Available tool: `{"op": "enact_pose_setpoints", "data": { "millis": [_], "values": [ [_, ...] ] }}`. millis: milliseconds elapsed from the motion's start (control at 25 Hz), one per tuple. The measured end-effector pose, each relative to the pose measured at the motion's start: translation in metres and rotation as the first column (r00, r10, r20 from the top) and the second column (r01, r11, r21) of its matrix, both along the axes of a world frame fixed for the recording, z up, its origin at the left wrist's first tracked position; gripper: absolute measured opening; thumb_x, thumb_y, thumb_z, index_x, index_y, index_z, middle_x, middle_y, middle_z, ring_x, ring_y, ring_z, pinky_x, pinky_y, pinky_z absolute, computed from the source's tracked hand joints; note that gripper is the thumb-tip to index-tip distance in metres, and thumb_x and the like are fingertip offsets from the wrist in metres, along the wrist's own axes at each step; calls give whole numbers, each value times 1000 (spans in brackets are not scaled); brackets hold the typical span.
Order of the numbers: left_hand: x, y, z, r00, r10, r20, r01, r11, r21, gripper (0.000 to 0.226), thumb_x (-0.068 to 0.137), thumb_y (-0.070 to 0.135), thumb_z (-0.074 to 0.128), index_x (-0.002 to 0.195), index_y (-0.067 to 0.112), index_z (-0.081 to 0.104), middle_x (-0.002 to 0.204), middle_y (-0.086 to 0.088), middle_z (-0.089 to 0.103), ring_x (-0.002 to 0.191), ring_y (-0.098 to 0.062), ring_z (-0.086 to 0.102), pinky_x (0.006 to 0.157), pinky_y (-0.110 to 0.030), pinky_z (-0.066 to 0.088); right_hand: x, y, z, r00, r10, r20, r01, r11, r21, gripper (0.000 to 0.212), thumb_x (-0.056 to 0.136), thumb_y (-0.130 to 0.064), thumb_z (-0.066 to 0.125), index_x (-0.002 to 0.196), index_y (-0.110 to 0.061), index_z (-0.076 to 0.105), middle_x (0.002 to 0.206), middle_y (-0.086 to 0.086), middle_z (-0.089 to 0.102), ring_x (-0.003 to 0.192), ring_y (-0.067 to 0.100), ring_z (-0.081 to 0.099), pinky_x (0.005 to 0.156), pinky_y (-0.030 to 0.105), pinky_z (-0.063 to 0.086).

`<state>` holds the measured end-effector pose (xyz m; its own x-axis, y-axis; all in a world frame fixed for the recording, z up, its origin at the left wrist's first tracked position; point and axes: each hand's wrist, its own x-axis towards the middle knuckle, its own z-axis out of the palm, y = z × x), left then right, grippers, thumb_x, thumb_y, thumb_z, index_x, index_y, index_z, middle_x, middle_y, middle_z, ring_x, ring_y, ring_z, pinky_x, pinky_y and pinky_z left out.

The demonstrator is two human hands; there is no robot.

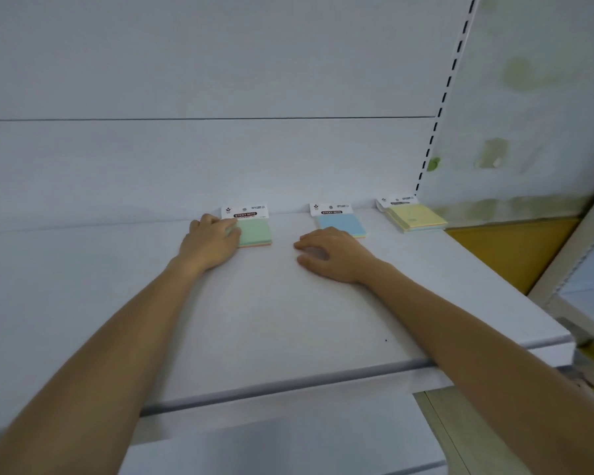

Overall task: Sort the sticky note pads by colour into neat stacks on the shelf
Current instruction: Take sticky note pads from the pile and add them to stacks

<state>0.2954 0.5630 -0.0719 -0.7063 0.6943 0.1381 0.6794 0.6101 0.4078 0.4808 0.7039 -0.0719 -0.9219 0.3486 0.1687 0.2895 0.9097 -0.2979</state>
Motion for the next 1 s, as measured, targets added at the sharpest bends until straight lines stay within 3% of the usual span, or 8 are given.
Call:
{"op": "enact_pose_setpoints", "data": {
  "millis": [80,240,360,680,840,1000],
  "values": [
    [-1,-13,5,999,22,-31,-21,999,39,43,95,36,35,136,24,41,143,-8,34,134,-29,25,108,-43,30,-1,2,-1,1000,14,-1,-14,1000,22,41,90,-38,50,129,-24,51,140,-5,49,132,18,38,110,30,23],
    [-11,-67,10,968,54,-244,-63,998,-30,43,96,36,34,135,20,41,142,-9,39,131,-31,32,104,-44,34,-12,-10,8,993,99,-68,-95,993,66,39,89,-34,54,126,-23,53,136,-3,53,130,17,41,110,30,25],
    [-18,-112,14,961,87,-263,-115,989,-94,44,96,37,32,137,20,39,145,-7,38,132,-30,32,104,-44,33,-37,-40,24,980,178,-88,-173,983,64,38,89,-32,55,125,-21,55,133,0,55,128,20,43,108,29,27],
    [-84,-328,37,892,294,-344,-320,947,-22,41,94,34,39,132,17,45,141,-11,44,129,-33,39,106,-44,35,-179,-243,37,883,453,-118,-463,884,-70,35,90,-40,50,121,-25,56,124,-2,58,107,14,56,92,26,40],
    [-120,-429,30,872,401,-281,-435,898,-70,41,94,31,40,133,19,43,140,-13,43,128,-35,38,105,-48,37,-230,-333,24,846,523,-98,-531,844,-73,31,91,-35,50,118,-21,59,120,4,60,106,19,57,88,23,38],
    [-150,-482,22,878,430,-208,-454,888,-80,38,92,34,40,127,21,47,127,-20,52,117,-38,47,97,-51,43,-275,-375,23,869,480,-118,-491,866,-91,31,93,-31,48,116,-15,61,120,6,62,105,21,58,90,27,40]
  ]
}}
